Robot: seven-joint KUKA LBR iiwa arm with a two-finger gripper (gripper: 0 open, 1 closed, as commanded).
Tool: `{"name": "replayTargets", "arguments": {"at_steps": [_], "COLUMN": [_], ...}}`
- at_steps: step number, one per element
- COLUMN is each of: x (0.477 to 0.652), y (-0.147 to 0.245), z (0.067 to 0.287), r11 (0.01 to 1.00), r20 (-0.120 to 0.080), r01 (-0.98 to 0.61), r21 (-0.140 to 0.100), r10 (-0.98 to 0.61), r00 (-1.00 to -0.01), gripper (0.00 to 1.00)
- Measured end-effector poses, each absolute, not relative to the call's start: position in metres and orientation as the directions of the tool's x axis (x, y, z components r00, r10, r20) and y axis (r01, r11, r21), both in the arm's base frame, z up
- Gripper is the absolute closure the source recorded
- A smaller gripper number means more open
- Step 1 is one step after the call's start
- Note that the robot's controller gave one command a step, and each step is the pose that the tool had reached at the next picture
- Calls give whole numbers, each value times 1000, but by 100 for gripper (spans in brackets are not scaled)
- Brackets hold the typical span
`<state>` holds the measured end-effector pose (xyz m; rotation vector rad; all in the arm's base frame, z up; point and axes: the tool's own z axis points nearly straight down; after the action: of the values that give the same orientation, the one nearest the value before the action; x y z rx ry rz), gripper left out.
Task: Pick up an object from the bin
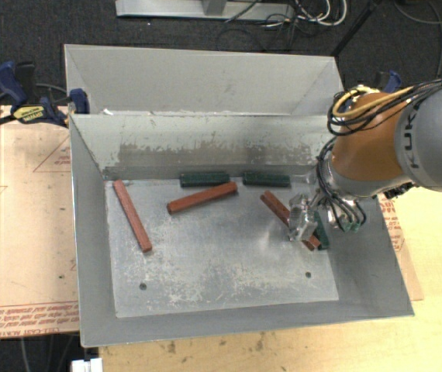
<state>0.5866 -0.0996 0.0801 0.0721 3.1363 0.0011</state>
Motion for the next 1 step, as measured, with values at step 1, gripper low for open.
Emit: {"name": "replayTargets", "arguments": {"at_steps": [1], "x": [586], "y": [-100], "z": [80], "r11": [999], "r20": [-3], "r01": [46], "r21": [1], "r10": [46], "r00": [-999], "gripper": [0]}}
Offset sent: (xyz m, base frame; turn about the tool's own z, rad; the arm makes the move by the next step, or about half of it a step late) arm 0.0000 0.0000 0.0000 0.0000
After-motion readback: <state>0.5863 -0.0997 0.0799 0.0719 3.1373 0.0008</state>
